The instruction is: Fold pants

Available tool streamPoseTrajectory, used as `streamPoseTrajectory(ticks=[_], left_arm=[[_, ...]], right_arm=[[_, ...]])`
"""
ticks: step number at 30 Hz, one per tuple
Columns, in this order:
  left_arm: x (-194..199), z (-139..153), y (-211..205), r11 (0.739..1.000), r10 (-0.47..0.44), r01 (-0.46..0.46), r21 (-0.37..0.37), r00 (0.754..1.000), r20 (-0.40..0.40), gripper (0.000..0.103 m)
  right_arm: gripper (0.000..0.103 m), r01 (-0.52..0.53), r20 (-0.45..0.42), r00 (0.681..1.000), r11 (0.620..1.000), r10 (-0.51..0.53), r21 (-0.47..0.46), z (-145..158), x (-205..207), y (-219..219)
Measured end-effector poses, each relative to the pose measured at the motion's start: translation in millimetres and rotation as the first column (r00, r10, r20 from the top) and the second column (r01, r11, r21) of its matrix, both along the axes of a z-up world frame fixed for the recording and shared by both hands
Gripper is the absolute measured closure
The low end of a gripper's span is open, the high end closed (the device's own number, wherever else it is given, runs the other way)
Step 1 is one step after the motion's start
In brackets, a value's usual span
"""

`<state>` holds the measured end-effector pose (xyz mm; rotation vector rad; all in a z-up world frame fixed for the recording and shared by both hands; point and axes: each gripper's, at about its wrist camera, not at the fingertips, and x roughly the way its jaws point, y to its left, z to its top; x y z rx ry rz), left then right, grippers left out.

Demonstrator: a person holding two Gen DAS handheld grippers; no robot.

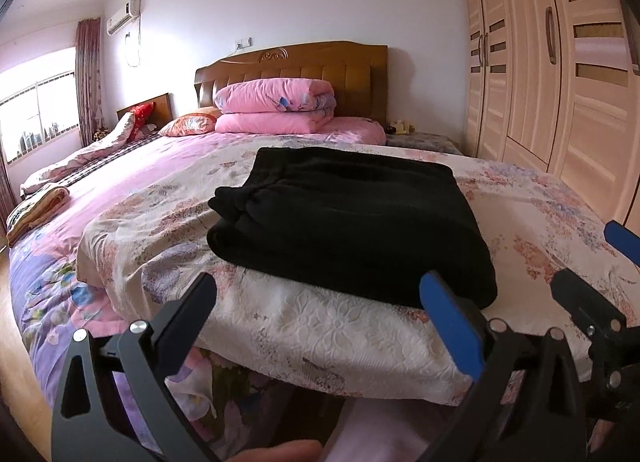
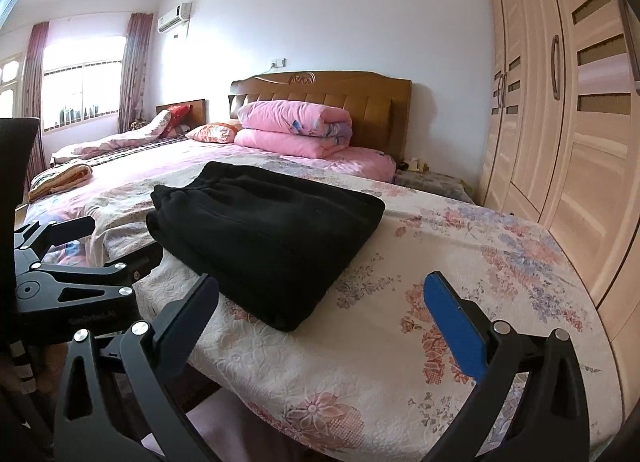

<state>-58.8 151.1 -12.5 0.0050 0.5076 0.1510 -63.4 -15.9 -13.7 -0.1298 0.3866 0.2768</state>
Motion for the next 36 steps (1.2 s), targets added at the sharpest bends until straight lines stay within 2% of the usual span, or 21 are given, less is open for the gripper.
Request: streamPoseTrajectory(ticks=[36], left_arm=[[-2.9,3.4,-0.5,1.000,-0.002,0.002,0.018,1.000,0.027,0.001]], right_arm=[[0.004,-0.003,-0.015,1.000,1.000,0.003,0.005,-4.1,-0.8,2.1]])
